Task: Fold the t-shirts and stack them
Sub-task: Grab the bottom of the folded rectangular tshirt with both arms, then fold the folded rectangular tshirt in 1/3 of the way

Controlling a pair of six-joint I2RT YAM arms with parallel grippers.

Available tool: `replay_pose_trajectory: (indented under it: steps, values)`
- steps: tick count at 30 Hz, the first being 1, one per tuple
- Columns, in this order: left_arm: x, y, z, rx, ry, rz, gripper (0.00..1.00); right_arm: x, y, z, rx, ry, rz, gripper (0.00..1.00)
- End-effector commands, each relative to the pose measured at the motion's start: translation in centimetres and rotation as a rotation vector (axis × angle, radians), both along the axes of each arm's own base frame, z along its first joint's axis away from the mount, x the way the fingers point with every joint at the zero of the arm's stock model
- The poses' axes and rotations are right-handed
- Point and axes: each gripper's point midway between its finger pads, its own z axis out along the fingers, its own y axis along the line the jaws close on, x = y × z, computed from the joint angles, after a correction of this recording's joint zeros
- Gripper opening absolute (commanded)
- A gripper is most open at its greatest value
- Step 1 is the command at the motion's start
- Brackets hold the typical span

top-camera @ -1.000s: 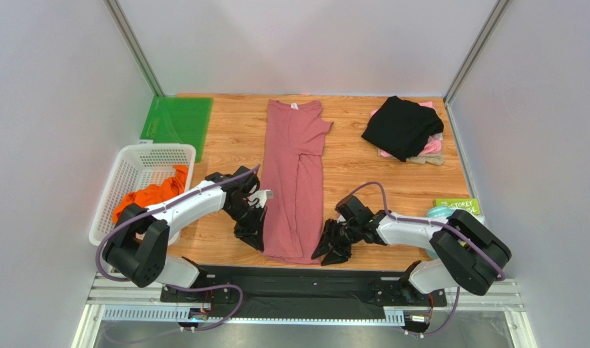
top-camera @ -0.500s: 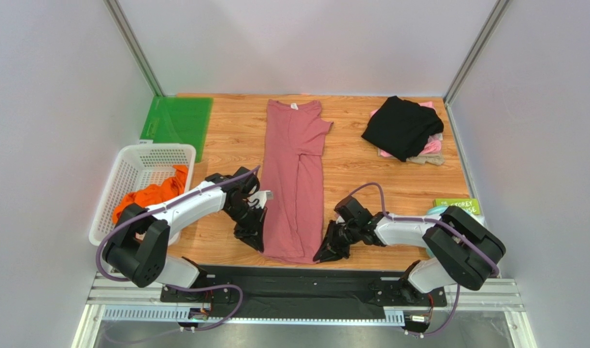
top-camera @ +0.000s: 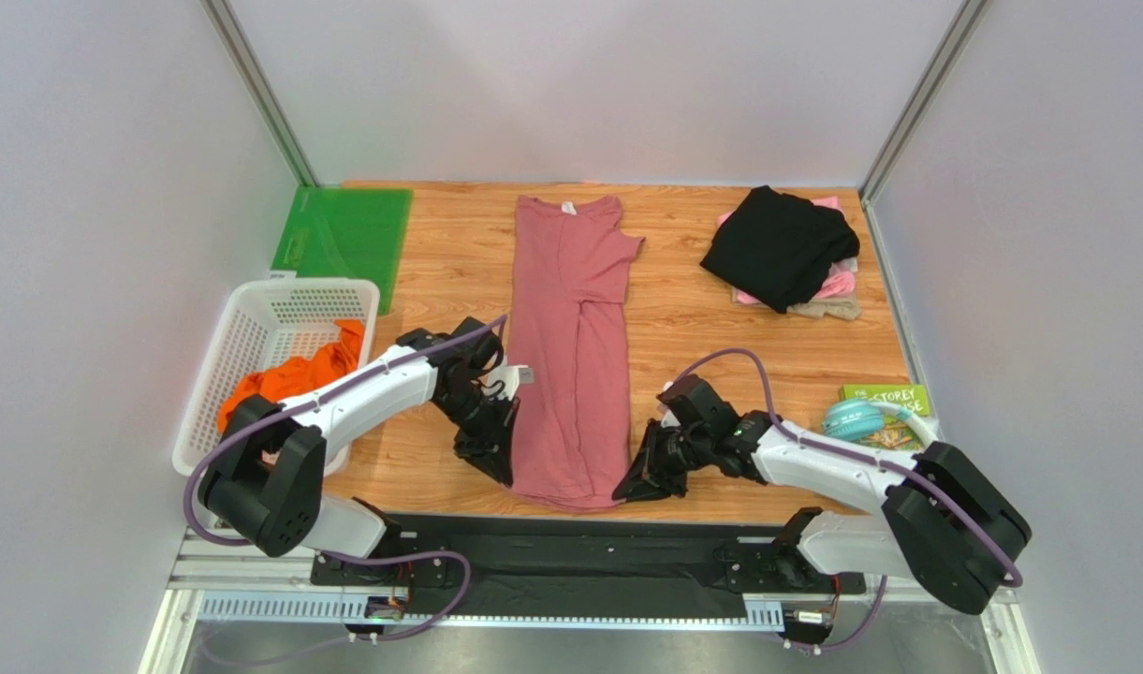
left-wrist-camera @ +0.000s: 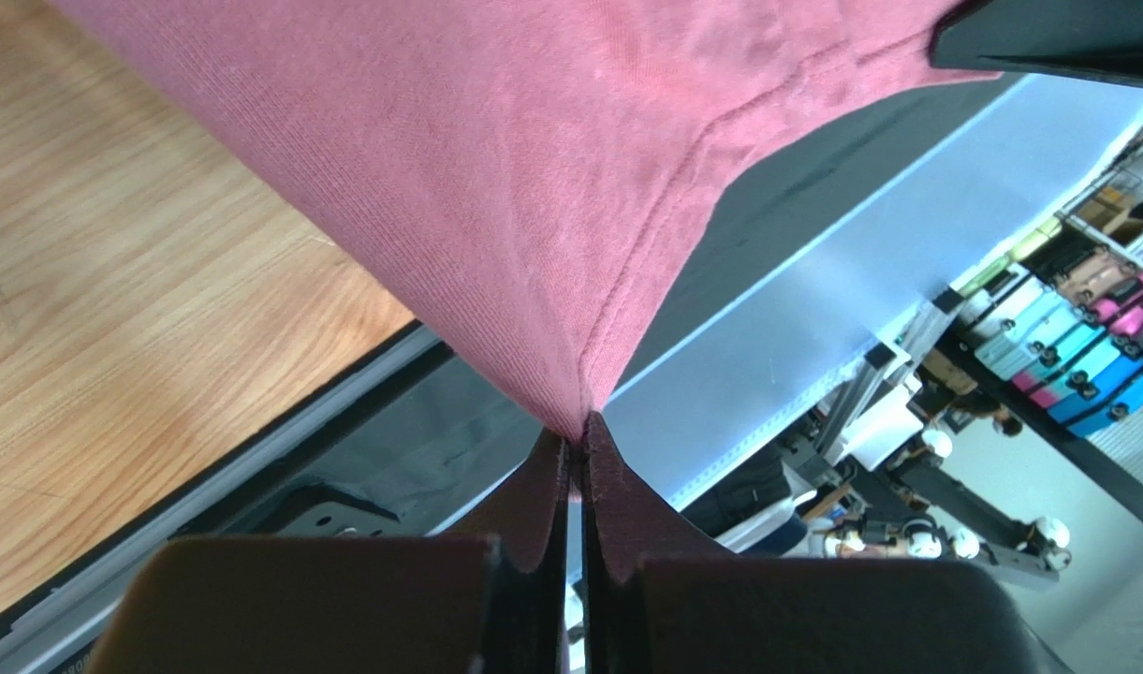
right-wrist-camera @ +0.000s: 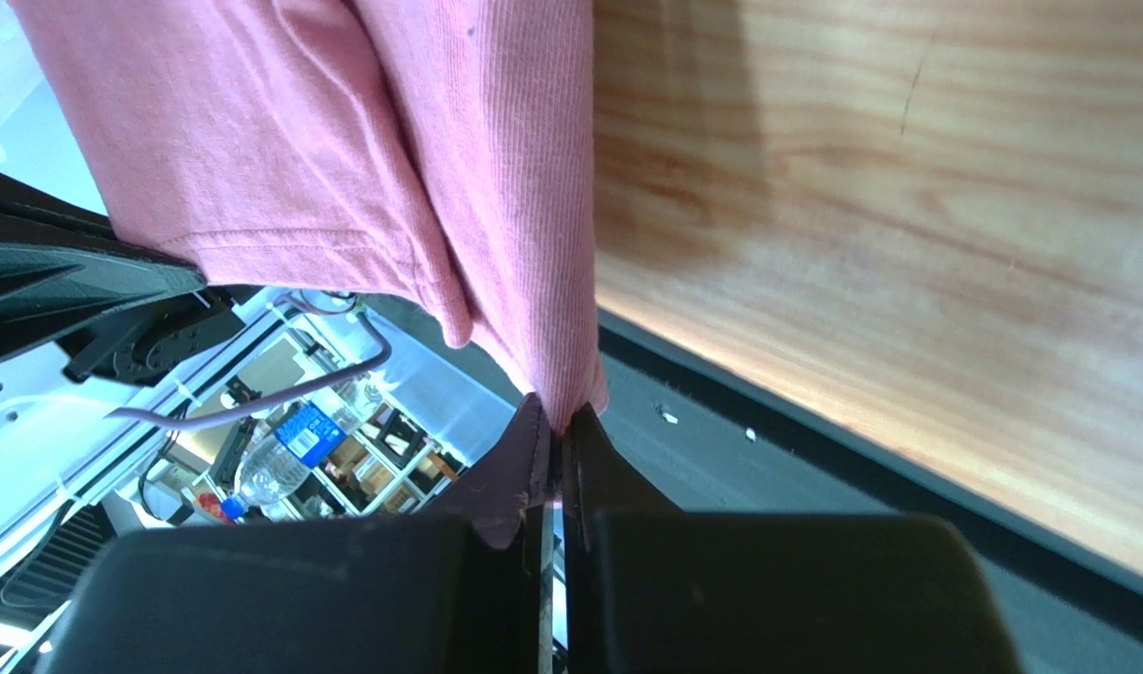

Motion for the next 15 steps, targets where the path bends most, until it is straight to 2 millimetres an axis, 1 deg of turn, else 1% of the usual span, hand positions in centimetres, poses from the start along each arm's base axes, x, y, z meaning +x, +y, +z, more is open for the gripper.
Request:
replay_pose_trajectory:
  steps: [1, 6, 8, 9, 11, 13, 14, 15]
  values:
    - [-0.4, -0.7, 2.7, -0.092, -0.009, -0.043, 0.0, -0.6, -0.1, 1.7, 0.005, -0.023, 0.028, 0.0]
    - [-1.5, -0.5, 3.5, -0.14, -0.008, -0.062, 0.0, -1.7, -0.2, 2.4, 0.011, -0.016, 0.041, 0.0]
    - [-2.1, -0.5, 3.9, -0.171, -0.013, -0.069, 0.0, -2.6, 0.1, 2.9, 0.015, -0.016, 0.068, 0.0]
    - [-2.4, -0.4, 3.8, -0.176, -0.007, -0.069, 0.0, -2.8, 0.2, 3.3, 0.018, -0.019, 0.073, 0.0]
    - [-2.8, -0.4, 4.2, -0.208, -0.021, -0.07, 0.0, -3.5, 0.3, 3.9, 0.014, -0.019, 0.096, 0.0]
    - [-3.0, -0.3, 4.3, -0.214, -0.035, -0.065, 0.0, -3.5, 0.8, 5.1, 0.035, -0.039, 0.111, 0.0]
    - [-3.0, -0.3, 4.5, -0.215, -0.036, -0.061, 0.0, -3.7, 0.7, 5.3, 0.023, -0.033, 0.114, 0.0]
    - [-3.0, -0.3, 4.5, -0.212, -0.036, -0.058, 0.0, -3.4, 0.9, 6.2, 0.035, -0.057, 0.117, 0.0]
